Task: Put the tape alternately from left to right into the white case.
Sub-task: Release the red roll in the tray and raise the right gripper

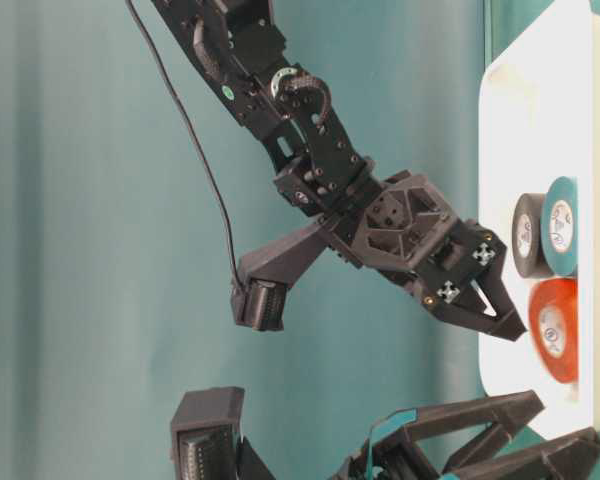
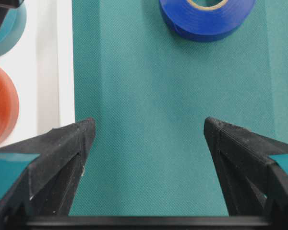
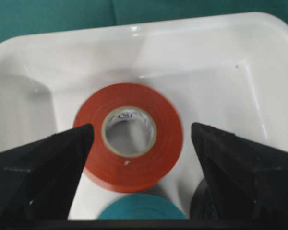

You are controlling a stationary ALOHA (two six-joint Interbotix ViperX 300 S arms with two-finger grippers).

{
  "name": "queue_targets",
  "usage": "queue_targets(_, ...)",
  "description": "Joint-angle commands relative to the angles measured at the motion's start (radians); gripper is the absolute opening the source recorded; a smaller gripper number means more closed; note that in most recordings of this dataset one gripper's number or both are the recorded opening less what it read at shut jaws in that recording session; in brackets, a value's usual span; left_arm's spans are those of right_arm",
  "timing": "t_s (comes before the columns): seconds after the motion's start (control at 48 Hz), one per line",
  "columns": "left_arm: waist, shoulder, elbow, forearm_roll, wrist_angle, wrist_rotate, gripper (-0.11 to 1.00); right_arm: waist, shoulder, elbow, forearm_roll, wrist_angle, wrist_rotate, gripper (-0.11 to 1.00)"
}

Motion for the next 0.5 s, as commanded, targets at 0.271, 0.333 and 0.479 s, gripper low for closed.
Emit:
queue_targets(0.271,-0.003,-0.012,-0.014,-0.002,-0.005,-0.002,1.0,0.048,-0.074,0.026,-0.003,-0.002,0.005,0.86)
queue_targets(0.333,-0.003,-0.011,-0.014,-0.002,-0.005,-0.002,1.0,0.066,-0.101,0.052,-0.002,-0.002,0.005,0.86)
queue_targets(0.479,-0.003,-0.012,-0.012,-0.002,-0.003,-0.002,1.0,0.12,-0.167,0.127,-0.002,-0.011,0.008,0.86)
